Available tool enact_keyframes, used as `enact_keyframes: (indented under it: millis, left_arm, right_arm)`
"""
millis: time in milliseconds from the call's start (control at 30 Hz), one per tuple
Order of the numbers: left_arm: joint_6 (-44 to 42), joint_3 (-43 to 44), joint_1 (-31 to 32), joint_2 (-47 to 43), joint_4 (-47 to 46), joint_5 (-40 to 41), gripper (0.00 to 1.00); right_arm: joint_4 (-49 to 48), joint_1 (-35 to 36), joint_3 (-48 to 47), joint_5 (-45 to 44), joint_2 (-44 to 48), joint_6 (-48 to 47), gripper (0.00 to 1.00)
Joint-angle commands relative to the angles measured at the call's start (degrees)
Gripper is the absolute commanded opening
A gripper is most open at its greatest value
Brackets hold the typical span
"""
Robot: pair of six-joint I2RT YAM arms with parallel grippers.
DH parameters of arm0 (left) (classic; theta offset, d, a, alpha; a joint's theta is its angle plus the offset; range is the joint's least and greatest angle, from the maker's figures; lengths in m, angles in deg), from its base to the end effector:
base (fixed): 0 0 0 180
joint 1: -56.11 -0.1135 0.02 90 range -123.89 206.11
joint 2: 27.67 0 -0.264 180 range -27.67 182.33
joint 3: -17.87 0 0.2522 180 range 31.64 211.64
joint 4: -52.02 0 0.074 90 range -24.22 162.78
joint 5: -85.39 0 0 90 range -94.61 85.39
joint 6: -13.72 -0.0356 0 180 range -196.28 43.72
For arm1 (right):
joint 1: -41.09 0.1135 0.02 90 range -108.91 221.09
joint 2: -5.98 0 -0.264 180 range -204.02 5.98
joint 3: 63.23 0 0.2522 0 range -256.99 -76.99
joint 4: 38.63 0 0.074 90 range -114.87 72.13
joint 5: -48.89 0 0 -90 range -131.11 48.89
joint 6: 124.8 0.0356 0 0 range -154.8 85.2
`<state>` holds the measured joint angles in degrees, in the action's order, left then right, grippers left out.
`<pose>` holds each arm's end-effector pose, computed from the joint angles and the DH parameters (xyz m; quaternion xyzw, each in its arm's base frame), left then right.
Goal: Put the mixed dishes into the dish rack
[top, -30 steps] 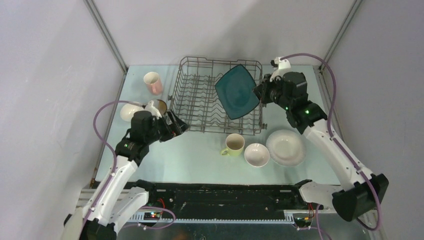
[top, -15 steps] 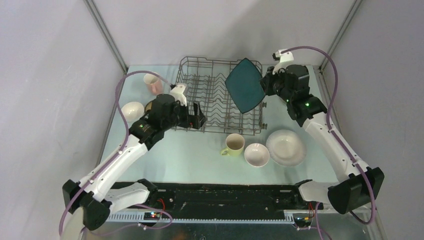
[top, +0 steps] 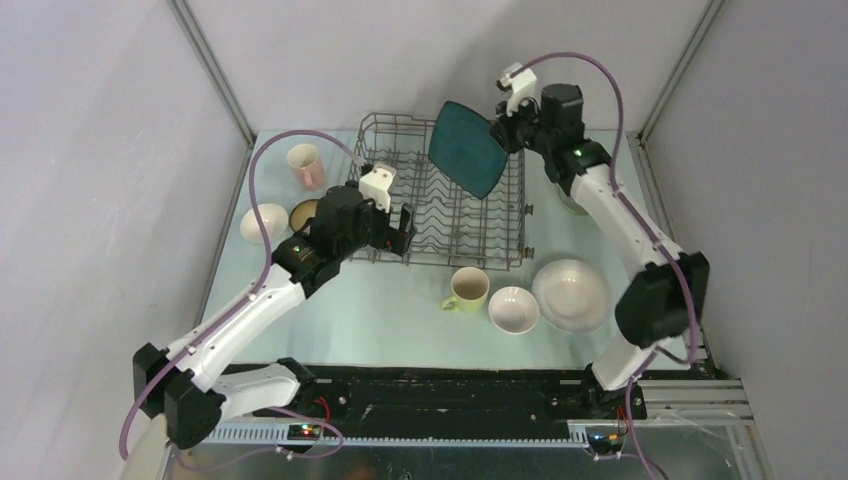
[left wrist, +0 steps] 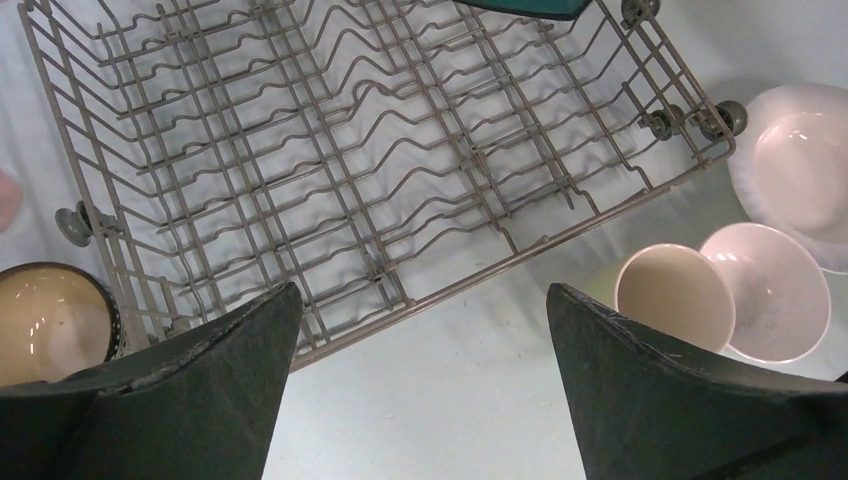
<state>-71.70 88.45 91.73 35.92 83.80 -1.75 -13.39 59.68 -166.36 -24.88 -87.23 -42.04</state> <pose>0.2062 -0.1455 0.3347 0.2124 0.8150 -0.1654 0.5131 0.3642 0.1330 0.3920 -0.2594 0.7480 0.1711 0.5864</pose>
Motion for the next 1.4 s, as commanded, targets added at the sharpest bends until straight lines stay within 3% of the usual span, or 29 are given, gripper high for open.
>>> enact_keyframes:
  millis: [0,233,667,1067,1367]
  left_arm:
    - [-0.9,1.0,0.2,1.9,-5.6,0.5,1.0]
    - [0.4,1.1,0.2,3.0,-6.3,1.6,1.0]
    - [3.1,-1.2,0.0,4.3,-9.6,1.9,0.97]
    - [3.5,-1.9,-0.7,4.8,-10.1,2.1,0.99]
    - [3.9,-3.3,-1.0,4.5,-10.1,3.2,1.0]
  right_arm:
    - [-5.5,-0.6,-16.3,12.7,-7.8,-8.8,0.0]
    - [-6.3,-2.6,-33.8,20.2,-22.5,-16.7,0.0]
    - [-23.6,-7.0,-47.0,31.5,-40.7,-19.6,0.0]
    - [-30.0,-5.9,-47.3,35.9,-49.8,-21.4,0.0]
    - [-26.0,-3.8,-44.6,32.1,-52.1,-32.6,0.0]
